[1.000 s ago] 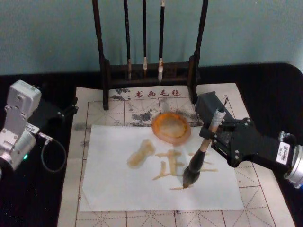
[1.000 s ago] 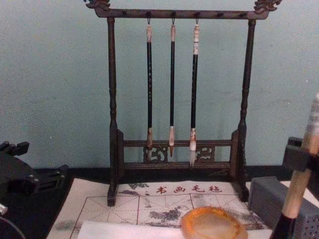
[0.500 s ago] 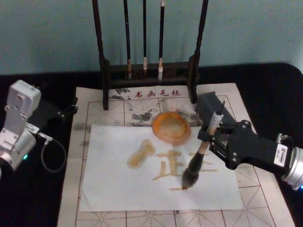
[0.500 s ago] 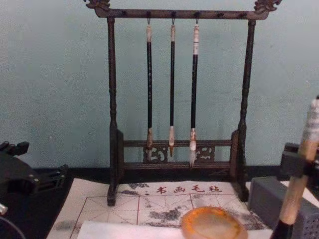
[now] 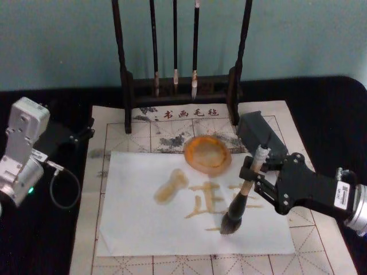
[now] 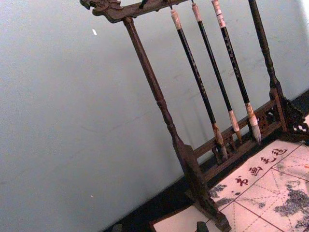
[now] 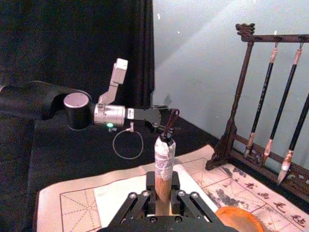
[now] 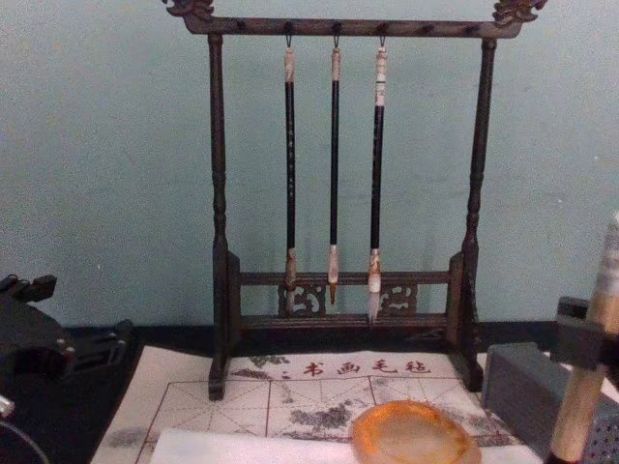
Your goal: Pick up the brush from the inkstone, write on the paper, then place the brush back to its original position.
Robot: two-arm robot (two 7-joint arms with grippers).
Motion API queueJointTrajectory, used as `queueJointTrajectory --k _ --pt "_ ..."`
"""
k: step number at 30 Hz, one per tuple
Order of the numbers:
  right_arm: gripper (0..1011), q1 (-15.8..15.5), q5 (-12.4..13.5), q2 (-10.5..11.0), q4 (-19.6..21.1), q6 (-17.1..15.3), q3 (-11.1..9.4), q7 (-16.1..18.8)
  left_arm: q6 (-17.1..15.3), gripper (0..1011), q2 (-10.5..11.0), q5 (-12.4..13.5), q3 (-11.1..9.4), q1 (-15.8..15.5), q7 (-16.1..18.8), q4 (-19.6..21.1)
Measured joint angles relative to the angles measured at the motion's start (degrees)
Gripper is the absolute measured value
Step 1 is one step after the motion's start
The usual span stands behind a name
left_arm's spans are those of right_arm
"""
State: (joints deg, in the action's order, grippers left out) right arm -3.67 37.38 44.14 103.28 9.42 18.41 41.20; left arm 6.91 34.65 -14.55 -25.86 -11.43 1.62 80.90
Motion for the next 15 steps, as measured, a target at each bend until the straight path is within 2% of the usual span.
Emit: queueJointTrajectory --k 15 --pt "181 -1.4 0.9 1.3 1.2 0.4 -0.6 0.9 0.0 1001 0.0 0.0 0.0 0.0 0.0 0.0"
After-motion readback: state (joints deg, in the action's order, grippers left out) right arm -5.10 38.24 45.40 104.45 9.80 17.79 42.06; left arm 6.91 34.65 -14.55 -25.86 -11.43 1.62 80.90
